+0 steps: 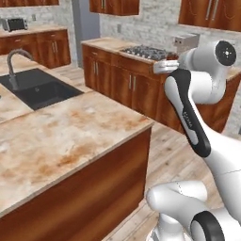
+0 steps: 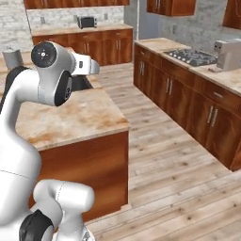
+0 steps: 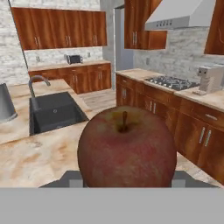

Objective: Retrieve the apple and orange from the fridge and place them into the bowl on the dining table.

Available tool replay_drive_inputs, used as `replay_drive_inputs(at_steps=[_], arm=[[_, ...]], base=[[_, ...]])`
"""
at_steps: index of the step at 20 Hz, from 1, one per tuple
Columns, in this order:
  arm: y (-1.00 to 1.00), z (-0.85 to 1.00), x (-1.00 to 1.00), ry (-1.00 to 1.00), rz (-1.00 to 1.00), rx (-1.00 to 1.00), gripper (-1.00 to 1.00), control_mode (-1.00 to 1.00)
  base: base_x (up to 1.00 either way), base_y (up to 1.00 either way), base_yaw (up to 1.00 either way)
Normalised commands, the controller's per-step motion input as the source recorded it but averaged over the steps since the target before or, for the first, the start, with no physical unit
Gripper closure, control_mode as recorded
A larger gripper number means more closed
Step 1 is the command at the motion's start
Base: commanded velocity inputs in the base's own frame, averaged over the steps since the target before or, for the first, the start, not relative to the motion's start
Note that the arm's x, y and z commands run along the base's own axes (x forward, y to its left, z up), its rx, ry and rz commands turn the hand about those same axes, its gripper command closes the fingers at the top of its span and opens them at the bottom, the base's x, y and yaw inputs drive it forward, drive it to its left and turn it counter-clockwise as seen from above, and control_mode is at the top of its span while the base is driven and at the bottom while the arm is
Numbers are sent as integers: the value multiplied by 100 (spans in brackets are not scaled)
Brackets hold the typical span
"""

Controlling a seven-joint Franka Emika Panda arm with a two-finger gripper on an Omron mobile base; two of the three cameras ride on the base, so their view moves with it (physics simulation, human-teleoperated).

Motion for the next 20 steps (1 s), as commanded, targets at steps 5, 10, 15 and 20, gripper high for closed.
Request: replay_drive_inputs(at_steps=[5, 10, 15, 20], arm=[[0, 0, 0, 0, 0, 0, 100, 100], [0, 0, 0, 0, 0, 0, 100, 100], [0, 0, 0, 0, 0, 0, 100, 100], [0, 0, 0, 0, 0, 0, 100, 100]], base=[[-91, 100, 23], [-94, 100, 23], [-88, 100, 23], [-54, 100, 18]])
